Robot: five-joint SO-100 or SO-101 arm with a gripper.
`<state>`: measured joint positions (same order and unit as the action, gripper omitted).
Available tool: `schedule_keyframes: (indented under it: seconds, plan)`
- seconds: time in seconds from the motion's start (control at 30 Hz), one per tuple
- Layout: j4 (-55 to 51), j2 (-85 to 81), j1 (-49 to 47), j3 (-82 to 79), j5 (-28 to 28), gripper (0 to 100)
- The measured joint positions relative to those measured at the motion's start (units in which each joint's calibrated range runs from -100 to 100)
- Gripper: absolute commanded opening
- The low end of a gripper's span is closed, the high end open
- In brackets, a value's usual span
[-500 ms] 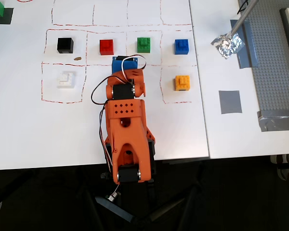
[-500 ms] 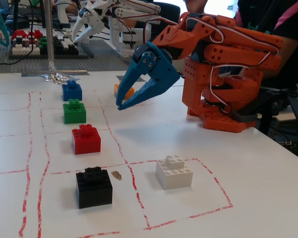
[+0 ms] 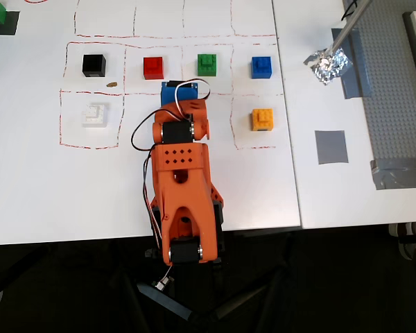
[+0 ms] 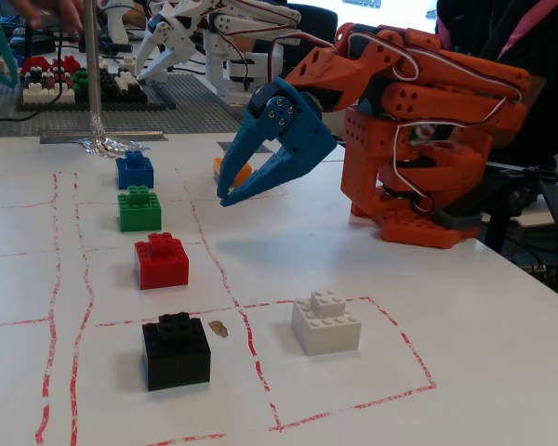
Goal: Grab the block and put it in the grey marker
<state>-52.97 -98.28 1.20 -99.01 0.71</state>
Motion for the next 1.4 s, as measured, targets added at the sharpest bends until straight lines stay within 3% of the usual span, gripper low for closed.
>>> schedule_keyframes:
  seconds: [0.73, 0.9, 1.27, 1.4]
  plan:
    - [-1.29, -0.09, 0.00, 0.27, 0.88, 0]
    - [-3.05, 8.94, 0.00, 3.34, -0.59, 0]
    - [-8.76, 33.26, 0.10, 28.22, -8.06, 0]
    - [-10.45, 42.29, 7.38, 36.34, -10.74, 0]
